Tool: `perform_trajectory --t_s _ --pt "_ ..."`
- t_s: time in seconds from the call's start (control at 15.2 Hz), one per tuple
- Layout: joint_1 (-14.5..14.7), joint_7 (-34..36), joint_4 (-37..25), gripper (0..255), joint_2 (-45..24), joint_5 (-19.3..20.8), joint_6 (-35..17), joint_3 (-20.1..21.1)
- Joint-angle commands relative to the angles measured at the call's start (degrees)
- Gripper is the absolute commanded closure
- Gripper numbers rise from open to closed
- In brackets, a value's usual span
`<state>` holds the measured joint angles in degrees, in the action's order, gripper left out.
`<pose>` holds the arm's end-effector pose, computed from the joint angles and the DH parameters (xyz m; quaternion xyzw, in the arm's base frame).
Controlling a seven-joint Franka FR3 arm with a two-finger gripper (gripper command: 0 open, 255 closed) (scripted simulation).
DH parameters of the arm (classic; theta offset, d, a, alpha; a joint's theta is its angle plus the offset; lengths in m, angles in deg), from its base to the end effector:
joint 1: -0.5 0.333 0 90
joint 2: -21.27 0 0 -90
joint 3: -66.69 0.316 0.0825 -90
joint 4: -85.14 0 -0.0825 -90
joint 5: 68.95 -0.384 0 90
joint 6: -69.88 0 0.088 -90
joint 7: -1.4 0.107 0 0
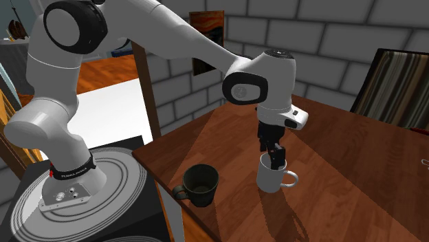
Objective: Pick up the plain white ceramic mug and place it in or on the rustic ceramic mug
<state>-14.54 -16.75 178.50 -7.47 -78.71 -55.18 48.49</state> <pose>0.5925 -0.3477 0.3479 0.9870 -0.1559 0.0345 0.0200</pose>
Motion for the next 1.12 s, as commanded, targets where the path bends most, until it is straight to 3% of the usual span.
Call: perform_trajectory --t_s 0.0,0.07,0.13,0.73,1.06 --pt "0.0 0.0 0.02 0 0.0 0.0 -0.02 0.0" --pt "0.0 0.0 0.01 0 0.0 0.0 -0.01 0.0" --pt "0.0 0.0 0.01 255 0.0 0.0 -0.01 0.0" --pt "0.0 0.0 0.02 255 0.0 0.0 -0.02 0.0" --pt "0.17 0.38 -1.61 255 1.54 0.63 3.08 -0.36"
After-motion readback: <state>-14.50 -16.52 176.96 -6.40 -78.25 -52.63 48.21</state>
